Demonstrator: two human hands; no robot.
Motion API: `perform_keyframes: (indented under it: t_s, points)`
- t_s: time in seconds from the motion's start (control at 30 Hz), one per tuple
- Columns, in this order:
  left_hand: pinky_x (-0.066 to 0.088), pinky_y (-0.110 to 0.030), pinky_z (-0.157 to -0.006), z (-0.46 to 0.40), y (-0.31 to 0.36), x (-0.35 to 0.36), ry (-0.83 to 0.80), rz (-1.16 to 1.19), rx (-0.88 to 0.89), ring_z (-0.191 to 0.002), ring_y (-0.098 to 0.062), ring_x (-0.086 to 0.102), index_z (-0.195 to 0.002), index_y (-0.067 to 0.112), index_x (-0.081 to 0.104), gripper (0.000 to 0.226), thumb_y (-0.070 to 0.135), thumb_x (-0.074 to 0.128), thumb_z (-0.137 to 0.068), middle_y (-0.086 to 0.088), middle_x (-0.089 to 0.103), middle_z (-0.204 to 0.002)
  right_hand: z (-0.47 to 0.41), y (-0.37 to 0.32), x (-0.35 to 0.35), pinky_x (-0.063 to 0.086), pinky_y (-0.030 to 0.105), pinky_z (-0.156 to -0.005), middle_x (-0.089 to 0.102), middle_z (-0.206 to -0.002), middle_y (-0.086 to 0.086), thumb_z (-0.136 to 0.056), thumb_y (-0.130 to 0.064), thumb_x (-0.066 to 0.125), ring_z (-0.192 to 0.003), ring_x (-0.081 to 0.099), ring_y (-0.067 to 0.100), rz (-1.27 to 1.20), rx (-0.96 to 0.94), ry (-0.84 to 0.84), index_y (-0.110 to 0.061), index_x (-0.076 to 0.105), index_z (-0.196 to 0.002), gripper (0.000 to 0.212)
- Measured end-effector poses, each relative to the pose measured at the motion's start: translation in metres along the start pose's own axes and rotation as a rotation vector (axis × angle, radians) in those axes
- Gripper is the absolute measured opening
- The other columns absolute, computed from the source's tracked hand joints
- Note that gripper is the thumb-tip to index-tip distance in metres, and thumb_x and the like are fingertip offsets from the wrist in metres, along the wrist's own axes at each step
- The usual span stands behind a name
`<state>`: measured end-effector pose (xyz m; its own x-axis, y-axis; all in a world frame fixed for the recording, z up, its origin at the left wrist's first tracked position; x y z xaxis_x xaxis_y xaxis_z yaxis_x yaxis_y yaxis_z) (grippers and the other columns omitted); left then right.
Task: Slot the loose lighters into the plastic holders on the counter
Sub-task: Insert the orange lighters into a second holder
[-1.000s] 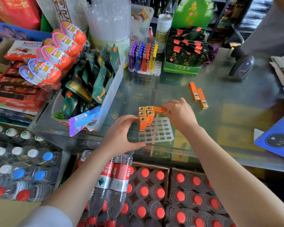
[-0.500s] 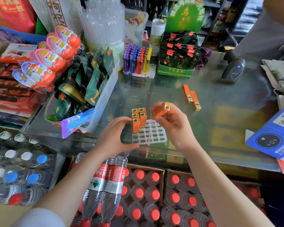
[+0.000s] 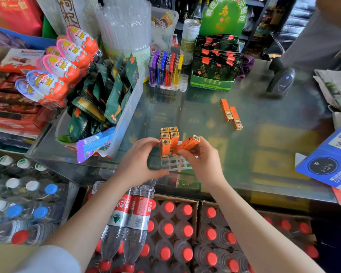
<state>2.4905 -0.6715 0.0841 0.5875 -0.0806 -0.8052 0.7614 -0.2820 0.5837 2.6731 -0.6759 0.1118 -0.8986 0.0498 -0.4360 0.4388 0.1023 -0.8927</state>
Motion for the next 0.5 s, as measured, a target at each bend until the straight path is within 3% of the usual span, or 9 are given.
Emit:
perform_keyframes:
  t_s: [0.17, 0.3, 0.5]
  points:
    - [0.035, -0.025, -0.096, 0.000, 0.000, 0.000, 0.000, -0.003, 0.000, -0.121, -0.011, 0.042, -0.126, 0.019, 0.049, 0.079, 0.051, 0.079, -0.060, 0.005, 0.047, -0.130, -0.005, -0.006, 0.002, 0.046, 0.010, -0.069, 0.068, -0.083, 0.004, -0.079, -0.010, 0.068, -0.071, 0.060, 0.009, 0.183, -0.133, -0.113, -0.007, 0.063, -0.083, 0.007]
    - [0.031, -0.021, -0.094, 0.001, 0.001, 0.000, -0.001, -0.009, 0.008, -0.121, -0.011, 0.042, -0.126, 0.019, 0.049, 0.078, 0.051, 0.078, -0.061, 0.005, 0.047, -0.131, -0.006, -0.009, 0.001, 0.042, 0.028, -0.059, 0.058, -0.077, 0.005, -0.084, -0.016, 0.064, -0.065, 0.053, 0.021, 0.406, -0.230, -0.172, -0.001, 0.060, -0.083, 0.015]
    - [0.031, -0.023, -0.096, 0.001, 0.002, -0.001, -0.017, 0.003, 0.001, -0.121, -0.013, 0.042, -0.126, 0.017, 0.049, 0.078, 0.048, 0.080, -0.061, 0.003, 0.047, -0.131, -0.009, -0.017, 0.006, 0.041, 0.031, -0.060, 0.062, -0.091, 0.013, -0.091, -0.023, 0.054, -0.077, 0.058, 0.030, 0.591, -0.266, -0.212, -0.001, 0.055, -0.092, 0.022]
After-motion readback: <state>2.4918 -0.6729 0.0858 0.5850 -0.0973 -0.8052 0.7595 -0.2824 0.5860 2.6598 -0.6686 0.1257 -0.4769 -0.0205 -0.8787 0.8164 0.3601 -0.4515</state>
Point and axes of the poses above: each hand's wrist, its own z-axis away from the middle knuckle, its own x-axis out of the palm, y = z × x, the point moved 2 cm from there along -z, towards the middle knuckle
